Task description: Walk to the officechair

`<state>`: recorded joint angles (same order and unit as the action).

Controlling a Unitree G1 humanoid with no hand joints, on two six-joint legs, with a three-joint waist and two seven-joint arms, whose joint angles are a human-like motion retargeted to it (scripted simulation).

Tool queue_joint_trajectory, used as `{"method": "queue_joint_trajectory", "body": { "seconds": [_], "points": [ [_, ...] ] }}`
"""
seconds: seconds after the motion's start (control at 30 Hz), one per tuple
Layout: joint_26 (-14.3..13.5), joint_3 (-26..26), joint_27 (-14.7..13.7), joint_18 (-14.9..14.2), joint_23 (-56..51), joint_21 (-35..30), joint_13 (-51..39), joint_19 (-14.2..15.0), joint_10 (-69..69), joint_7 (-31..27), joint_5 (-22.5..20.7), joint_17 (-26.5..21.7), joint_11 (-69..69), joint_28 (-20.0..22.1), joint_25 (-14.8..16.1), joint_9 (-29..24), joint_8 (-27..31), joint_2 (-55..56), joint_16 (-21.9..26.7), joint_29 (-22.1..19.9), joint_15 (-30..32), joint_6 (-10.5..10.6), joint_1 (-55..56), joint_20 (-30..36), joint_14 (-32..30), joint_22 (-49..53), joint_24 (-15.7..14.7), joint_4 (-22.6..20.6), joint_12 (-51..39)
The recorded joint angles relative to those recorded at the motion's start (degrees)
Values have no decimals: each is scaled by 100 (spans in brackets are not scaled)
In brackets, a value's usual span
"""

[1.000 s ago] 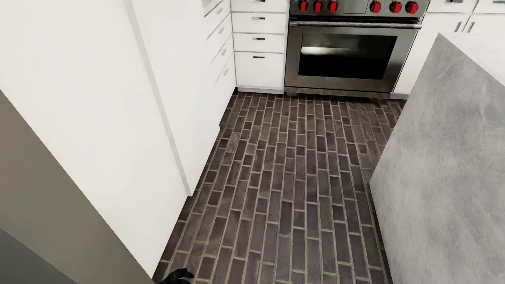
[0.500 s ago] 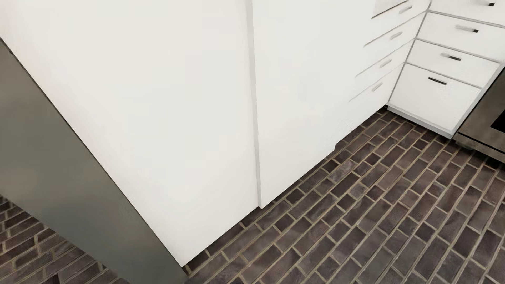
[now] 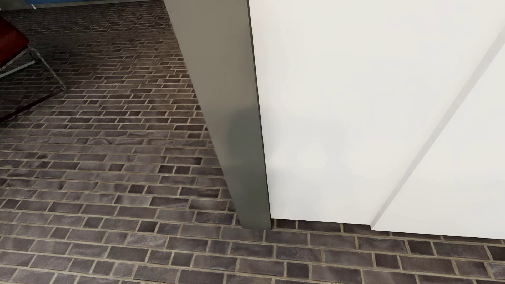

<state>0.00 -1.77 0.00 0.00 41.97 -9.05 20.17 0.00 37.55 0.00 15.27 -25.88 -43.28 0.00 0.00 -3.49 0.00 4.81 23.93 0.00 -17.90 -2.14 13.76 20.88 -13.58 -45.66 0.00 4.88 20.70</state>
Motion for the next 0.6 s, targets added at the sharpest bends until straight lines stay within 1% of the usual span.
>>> {"method": "queue_joint_trajectory", "body": {
  "seconds": [0.1,0.13,0.2,0.27,0.3,0.33,0.37,0.4,0.43,0.47,0.5,0.53,0.57,0.6],
  "points": [
    [0,284,0,0,-153,-319,-266,0,-65,0,-6,25,172,0,0,-141,0,-16,-85,0,-86,-1,277,100,36,-98,0,-116,71],
    [0,330,0,0,-293,-273,-341,0,-86,0,0,17,196,0,0,-175,0,-8,-115,0,-101,24,355,266,178,-131,0,-133,122],
    [0,280,0,0,-747,-484,-507,0,-117,0,59,-62,90,0,0,-223,0,65,-203,0,-139,67,560,441,535,-190,0,-103,284],
    [0,318,0,0,-1127,-629,-546,0,-102,0,179,-60,-18,0,0,-265,0,48,-260,0,-217,7,647,700,980,-272,0,-49,378],
    [0,332,0,0,-1323,-635,-524,0,1,0,164,-35,-12,0,0,-239,0,27,-302,0,-242,7,824,829,1067,-319,0,37,397],
    [0,364,0,0,-1439,-634,-455,0,153,0,165,18,57,0,0,-239,0,-157,-338,0,-210,-28,944,865,958,-350,0,120,436],
    [0,445,0,0,-1488,-635,-389,0,352,0,156,72,207,0,0,-242,0,-394,-374,0,-143,-75,1070,839,552,-359,0,165,478],
    [0,492,0,0,-1547,-598,-307,0,552,0,46,98,389,0,0,-218,0,-663,-438,0,-48,-45,1269,745,59,-380,0,265,523],
    [0,669,0,0,-1509,-639,-235,0,812,0,23,137,500,0,0,-183,0,-895,-436,0,42,-98,1347,950,-162,-306,0,330,563],
    [0,810,0,0,-1458,-589,-122,0,925,0,-9,164,595,0,0,-161,0,-1168,-449,0,124,-101,1423,807,-413,-356,0,307,608],
    [0,970,0,0,-1320,-649,-59,0,1021,0,-16,160,570,0,0,-116,0,-1286,-466,0,225,-82,1476,745,-472,-374,0,259,638],
    [0,1065,0,0,-1160,-640,-32,0,1281,0,162,169,314,0,0,-99,0,-1269,-491,0,354,-130,1674,772,-493,-381,0,89,624],
    [0,1046,0,0,-909,-638,-3,0,1451,0,350,217,-95,0,0,-139,0,-1265,-485,0,544,-164,1631,816,-279,-447,0,-124,550],
    [0,983,0,0,-624,-561,67,0,1519,0,457,274,-626,0,0,-144,0,-1017,-467,0,694,-161,1523,809,102,-507,0,-313,419]
  ]
}}
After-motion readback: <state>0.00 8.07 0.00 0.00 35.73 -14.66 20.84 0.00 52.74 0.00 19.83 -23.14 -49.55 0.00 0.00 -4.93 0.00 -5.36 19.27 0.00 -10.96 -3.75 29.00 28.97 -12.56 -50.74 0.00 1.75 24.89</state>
